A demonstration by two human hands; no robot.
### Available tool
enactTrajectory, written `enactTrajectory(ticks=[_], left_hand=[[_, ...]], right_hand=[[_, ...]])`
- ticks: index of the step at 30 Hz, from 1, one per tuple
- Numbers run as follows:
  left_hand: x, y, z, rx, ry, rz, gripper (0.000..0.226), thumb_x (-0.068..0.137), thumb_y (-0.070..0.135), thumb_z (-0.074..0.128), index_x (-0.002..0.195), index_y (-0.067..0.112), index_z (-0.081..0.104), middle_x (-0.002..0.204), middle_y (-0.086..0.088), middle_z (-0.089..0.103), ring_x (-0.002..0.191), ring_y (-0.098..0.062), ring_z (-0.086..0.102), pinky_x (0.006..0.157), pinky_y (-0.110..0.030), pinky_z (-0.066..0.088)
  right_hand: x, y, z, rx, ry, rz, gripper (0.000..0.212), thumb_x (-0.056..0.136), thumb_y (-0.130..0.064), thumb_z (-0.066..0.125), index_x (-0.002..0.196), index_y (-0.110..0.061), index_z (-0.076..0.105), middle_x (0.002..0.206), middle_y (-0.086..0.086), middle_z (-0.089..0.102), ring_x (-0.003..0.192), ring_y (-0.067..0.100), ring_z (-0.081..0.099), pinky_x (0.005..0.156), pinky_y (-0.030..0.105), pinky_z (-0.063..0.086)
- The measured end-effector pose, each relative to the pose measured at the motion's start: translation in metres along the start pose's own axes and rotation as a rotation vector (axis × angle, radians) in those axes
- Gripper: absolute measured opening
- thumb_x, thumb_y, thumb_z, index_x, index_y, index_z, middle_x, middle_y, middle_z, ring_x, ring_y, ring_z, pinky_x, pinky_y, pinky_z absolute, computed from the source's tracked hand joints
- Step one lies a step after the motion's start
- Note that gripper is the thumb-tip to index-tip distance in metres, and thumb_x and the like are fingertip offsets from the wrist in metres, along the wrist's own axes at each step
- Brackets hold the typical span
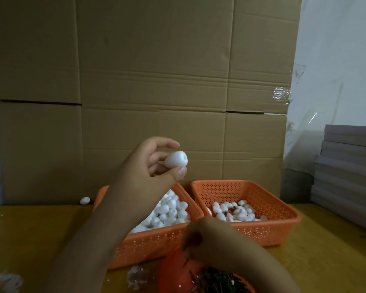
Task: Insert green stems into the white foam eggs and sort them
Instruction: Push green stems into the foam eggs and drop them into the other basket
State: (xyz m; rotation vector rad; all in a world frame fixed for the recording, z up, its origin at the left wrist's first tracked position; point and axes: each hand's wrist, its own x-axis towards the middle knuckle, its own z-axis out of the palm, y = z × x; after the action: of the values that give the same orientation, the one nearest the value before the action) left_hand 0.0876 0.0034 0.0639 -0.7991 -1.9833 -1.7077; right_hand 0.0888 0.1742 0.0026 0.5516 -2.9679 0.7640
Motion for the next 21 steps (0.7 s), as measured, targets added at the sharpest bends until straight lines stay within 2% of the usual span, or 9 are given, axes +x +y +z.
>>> enactTrajectory(ticks=[3, 6, 8, 10, 12, 15, 21], left_hand=[[-0.001, 0.002, 0.001, 0.035, 0.001, 0.023, 0.027, 0.082, 0.014, 0.073, 0.098, 0.034, 0.064, 0.097, 0.013, 0.073, 0.087, -0.013, 0.07, 0.087, -0.04, 0.056], [-0.003, 0.005, 0.001, 0.052, -0.025, 0.041, 0.025, 0.082, 0.018, 0.073, 0.095, 0.037, 0.066, 0.097, 0.016, 0.072, 0.084, -0.01, 0.07, 0.085, -0.037, 0.057], [-0.004, 0.006, 0.002, 0.053, -0.041, 0.041, 0.025, 0.081, 0.019, 0.073, 0.094, 0.039, 0.066, 0.098, 0.017, 0.072, 0.083, -0.009, 0.07, 0.084, -0.035, 0.056], [-0.004, 0.007, 0.003, 0.057, -0.051, 0.042, 0.025, 0.081, 0.019, 0.074, 0.094, 0.04, 0.067, 0.099, 0.019, 0.071, 0.082, -0.005, 0.069, 0.081, -0.03, 0.055], [-0.005, 0.008, 0.004, 0.066, -0.06, 0.046, 0.025, 0.08, 0.019, 0.074, 0.095, 0.038, 0.067, 0.099, 0.02, 0.071, 0.082, -0.003, 0.068, 0.08, -0.026, 0.054], [-0.006, 0.01, 0.004, 0.077, -0.088, 0.054, 0.026, 0.08, 0.02, 0.074, 0.096, 0.039, 0.067, 0.099, 0.02, 0.071, 0.081, -0.002, 0.069, 0.079, -0.026, 0.053], [-0.008, 0.012, 0.007, 0.082, -0.132, 0.056, 0.026, 0.079, 0.02, 0.075, 0.094, 0.041, 0.067, 0.099, 0.02, 0.071, 0.086, -0.004, 0.069, 0.081, -0.029, 0.056]], right_hand=[[-0.008, -0.008, -0.024, 0.193, 0.289, -0.065, 0.019, 0.089, -0.013, 0.063, 0.078, -0.028, 0.068, 0.067, -0.009, 0.066, 0.056, -0.003, 0.057, 0.055, 0.014, 0.047], [-0.02, -0.019, -0.044, 0.531, 0.595, -0.156, 0.011, 0.086, -0.017, 0.067, 0.076, -0.021, 0.068, 0.056, -0.007, 0.063, 0.048, -0.002, 0.055, 0.05, 0.013, 0.045], [-0.027, -0.027, -0.051, 0.73, 0.715, -0.206, 0.007, 0.08, -0.024, 0.069, 0.078, -0.017, 0.069, 0.057, -0.005, 0.064, 0.05, 0.001, 0.057, 0.051, 0.011, 0.046], [-0.033, -0.032, -0.054, 0.848, 0.769, -0.236, 0.016, 0.072, -0.032, 0.067, 0.079, -0.017, 0.07, 0.061, -0.003, 0.067, 0.054, 0.003, 0.06, 0.055, 0.012, 0.049], [-0.035, -0.036, -0.054, 0.89, 0.788, -0.244, 0.016, 0.072, -0.031, 0.067, 0.081, -0.018, 0.071, 0.063, -0.002, 0.068, 0.057, 0.004, 0.061, 0.058, 0.013, 0.051], [-0.034, -0.036, -0.053, 0.858, 0.828, -0.249, 0.004, 0.08, -0.018, 0.068, 0.084, -0.018, 0.069, 0.066, -0.003, 0.069, 0.058, 0.003, 0.063, 0.057, 0.012, 0.051], [-0.033, -0.039, -0.05, 0.746, 0.835, -0.268, 0.009, 0.08, -0.015, 0.07, 0.085, -0.023, 0.068, 0.069, -0.002, 0.068, 0.061, 0.005, 0.063, 0.059, 0.014, 0.051]])
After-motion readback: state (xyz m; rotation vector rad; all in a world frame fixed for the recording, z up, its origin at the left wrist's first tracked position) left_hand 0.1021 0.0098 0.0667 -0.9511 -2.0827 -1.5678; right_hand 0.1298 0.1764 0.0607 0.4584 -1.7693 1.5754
